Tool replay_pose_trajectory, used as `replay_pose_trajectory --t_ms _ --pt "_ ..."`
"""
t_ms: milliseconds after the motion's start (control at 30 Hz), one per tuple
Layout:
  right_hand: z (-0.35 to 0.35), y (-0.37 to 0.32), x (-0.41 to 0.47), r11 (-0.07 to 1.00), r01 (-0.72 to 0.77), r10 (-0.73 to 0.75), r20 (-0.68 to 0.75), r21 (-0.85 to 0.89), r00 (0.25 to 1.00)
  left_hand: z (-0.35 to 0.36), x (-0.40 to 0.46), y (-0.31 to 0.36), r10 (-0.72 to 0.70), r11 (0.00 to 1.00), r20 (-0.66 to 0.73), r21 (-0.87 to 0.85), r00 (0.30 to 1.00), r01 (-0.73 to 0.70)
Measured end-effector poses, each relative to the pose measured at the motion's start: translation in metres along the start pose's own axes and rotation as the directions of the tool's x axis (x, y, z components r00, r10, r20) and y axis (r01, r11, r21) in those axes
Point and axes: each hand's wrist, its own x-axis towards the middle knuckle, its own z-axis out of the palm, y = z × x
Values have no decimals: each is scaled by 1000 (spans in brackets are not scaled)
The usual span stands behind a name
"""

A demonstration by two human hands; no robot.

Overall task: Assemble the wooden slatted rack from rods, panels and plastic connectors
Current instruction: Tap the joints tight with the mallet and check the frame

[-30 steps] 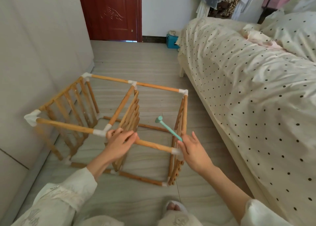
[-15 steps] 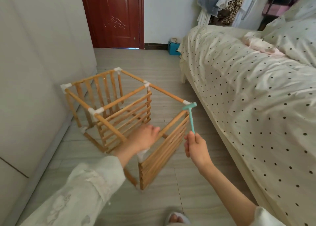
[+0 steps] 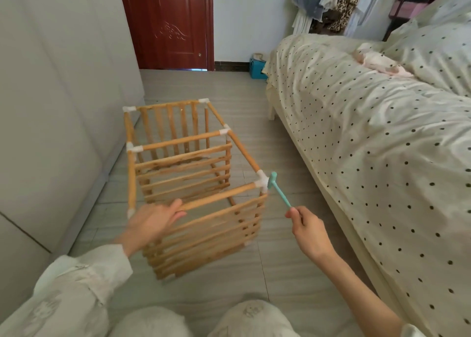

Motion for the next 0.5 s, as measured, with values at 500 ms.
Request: replay_pose_trajectory --t_ms 500 --pt "41 -15 -17 951 -5 27 66 -310 997 12 -27 -4 -350 894 64 -274 935 354"
